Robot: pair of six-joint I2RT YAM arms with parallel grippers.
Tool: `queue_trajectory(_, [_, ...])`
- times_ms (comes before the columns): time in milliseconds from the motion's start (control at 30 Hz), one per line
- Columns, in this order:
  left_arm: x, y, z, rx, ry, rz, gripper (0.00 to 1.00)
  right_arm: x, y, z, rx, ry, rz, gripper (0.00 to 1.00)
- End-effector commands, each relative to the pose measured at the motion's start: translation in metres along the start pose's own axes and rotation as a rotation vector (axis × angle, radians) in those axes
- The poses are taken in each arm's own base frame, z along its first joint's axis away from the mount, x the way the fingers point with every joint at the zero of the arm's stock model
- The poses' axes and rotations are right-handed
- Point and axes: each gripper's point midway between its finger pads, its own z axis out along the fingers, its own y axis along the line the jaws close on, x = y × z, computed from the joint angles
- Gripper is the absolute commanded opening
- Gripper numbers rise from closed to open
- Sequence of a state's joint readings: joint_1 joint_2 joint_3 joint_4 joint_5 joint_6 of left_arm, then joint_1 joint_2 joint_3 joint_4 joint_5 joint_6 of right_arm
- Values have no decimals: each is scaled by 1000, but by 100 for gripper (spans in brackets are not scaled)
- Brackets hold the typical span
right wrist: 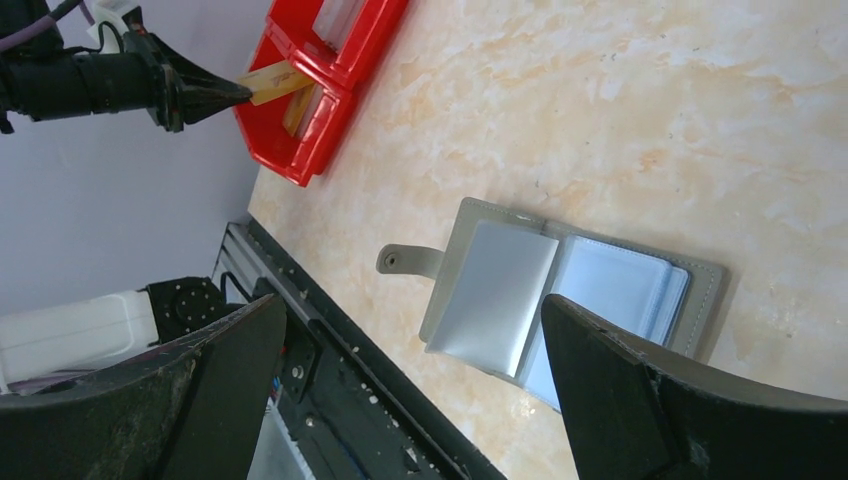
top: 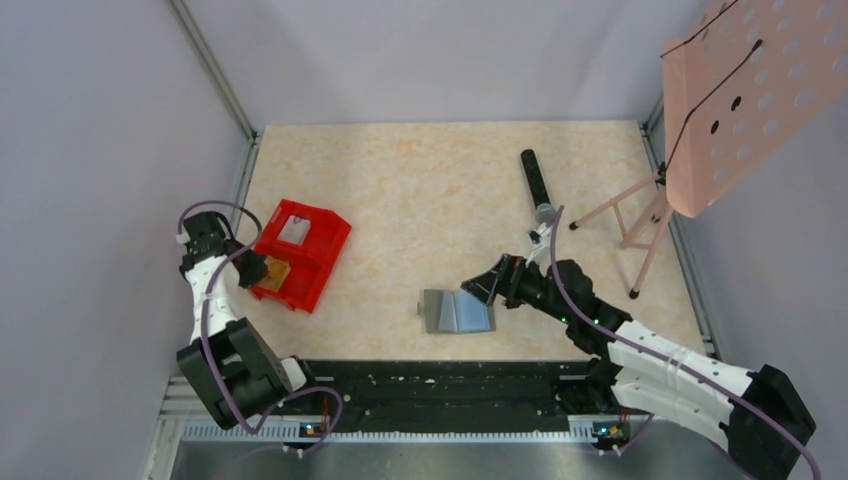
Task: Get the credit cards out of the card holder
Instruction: Place the credit card in the storage box.
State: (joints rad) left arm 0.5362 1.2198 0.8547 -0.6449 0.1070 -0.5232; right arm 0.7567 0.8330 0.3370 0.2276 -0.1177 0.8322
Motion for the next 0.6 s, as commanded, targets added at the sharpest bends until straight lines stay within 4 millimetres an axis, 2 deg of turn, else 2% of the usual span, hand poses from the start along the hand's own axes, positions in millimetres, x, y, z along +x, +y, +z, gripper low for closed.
queue_trajectory(0, [-20,-3,-3,-20,-29,17,0,-29,19,-3,-32,-78,-42,99])
queue_trajectory(333, [-20,4,5,-73,2,6,0,-29,14,-1,-16,-75,-56,99])
queue_trajectory(567, [-17,6,10,-85,26,-1,5,-31,11,1,-9,-74,-61,99])
